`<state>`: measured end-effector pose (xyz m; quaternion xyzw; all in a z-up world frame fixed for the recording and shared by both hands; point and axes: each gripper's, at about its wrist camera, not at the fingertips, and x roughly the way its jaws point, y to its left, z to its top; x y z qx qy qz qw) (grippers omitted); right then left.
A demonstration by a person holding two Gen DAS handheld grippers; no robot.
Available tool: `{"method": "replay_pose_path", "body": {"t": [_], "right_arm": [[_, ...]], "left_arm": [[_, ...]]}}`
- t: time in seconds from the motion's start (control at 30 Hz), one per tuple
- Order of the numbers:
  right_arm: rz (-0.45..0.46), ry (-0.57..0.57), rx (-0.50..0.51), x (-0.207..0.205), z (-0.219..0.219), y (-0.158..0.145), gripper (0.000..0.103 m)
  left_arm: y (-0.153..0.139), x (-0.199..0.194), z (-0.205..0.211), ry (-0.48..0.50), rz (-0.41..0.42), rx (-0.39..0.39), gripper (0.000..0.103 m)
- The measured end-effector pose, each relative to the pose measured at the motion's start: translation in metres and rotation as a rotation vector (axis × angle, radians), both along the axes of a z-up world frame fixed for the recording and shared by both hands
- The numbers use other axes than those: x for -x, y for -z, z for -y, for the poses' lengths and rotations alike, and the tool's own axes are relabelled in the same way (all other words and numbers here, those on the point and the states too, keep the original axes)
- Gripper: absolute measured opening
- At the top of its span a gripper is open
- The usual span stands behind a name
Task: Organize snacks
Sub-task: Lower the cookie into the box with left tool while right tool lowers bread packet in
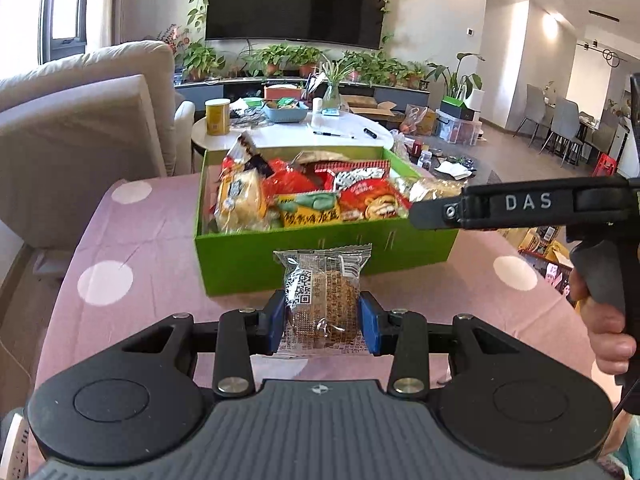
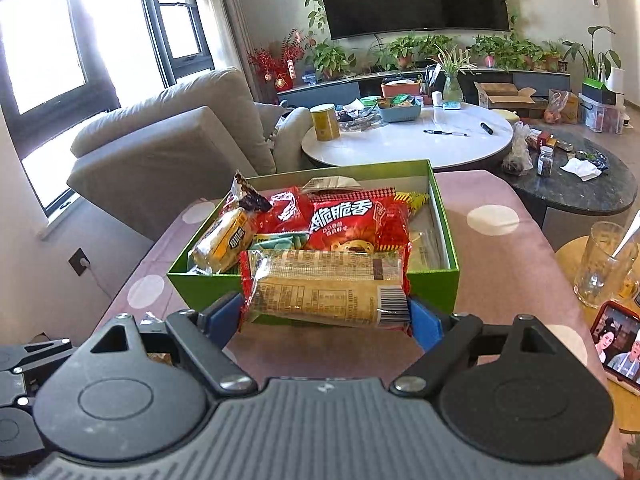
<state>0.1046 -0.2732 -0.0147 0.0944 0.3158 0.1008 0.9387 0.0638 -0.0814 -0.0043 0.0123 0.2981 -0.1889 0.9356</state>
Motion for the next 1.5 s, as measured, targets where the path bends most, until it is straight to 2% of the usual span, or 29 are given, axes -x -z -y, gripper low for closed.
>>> {"method": "replay_pose_path", "body": {"t": [0.5, 1.27, 1.5], "right_arm": [[0.013, 0.008, -0.044, -0.029, 0.010, -0.013, 0.101], [-0.063, 0.046, -0.209, -0.095, 0.033, -0.014, 0.101], [-0.073, 0.051, -0.207, -0.109, 0.033, -0.011, 0.101]], "left_arm": [[-0.026, -0.053, 0.020, 0.027, 0.028, 0.028, 0.036], [-0.022, -0.129, 0.034, -0.011, 0.006, -0.008, 0.036], [-0.016, -0.140, 0.037, -0.014, -0.017, -0.007, 0.036]]}}
